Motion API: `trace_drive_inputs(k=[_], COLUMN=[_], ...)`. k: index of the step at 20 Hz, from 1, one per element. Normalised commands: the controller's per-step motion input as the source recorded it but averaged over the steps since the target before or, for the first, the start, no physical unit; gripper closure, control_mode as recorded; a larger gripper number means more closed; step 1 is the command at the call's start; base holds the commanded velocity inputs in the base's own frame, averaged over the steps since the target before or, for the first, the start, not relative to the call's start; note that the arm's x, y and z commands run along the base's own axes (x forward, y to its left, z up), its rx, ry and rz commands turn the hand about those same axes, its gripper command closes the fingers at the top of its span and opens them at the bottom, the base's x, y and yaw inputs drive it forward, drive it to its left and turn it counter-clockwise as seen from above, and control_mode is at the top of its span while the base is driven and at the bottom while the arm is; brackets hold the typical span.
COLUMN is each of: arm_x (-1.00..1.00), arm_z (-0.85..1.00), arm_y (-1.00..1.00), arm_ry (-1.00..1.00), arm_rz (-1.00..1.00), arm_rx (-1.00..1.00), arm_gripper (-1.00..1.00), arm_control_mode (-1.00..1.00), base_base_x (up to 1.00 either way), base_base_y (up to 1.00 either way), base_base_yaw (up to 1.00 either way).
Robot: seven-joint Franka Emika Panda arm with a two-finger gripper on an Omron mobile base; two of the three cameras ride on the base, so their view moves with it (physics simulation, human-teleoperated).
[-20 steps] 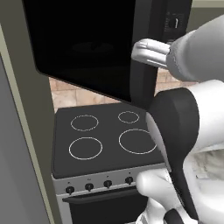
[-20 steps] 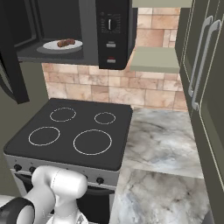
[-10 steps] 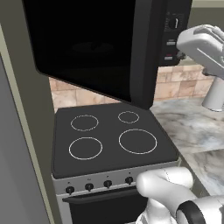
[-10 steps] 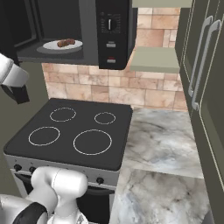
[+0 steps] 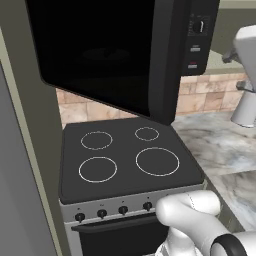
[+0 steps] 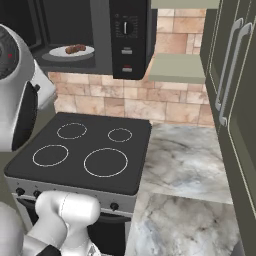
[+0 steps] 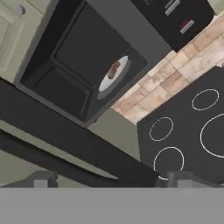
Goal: Retrieve the reheated potato from the microwave, then place the potato, cheese, and condiment on the cutting board.
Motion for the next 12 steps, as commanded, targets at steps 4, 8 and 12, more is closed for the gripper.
trace_drive_inputs(k=[4,8,12], arm_x=[0.59,0.60,0.71], arm_z=[-0.06,-0.09,-0.13], arm_y=[-0.15,-0.10,0.02], arm_ry=[0.06,0.06,0.06], arm_rz=[0.00,0.03,0.05], arm_rx=[0.30,0.24,0.13], arm_gripper=[-1.00,-1.00,-1.00], arm_control_mode=[-1.00,-1.00,-1.00], base_base_x=[0.00,0.00,0.00], base_base_y=[0.00,0.00,0.00], base_base_yaw=[0.00,0.00,0.00])
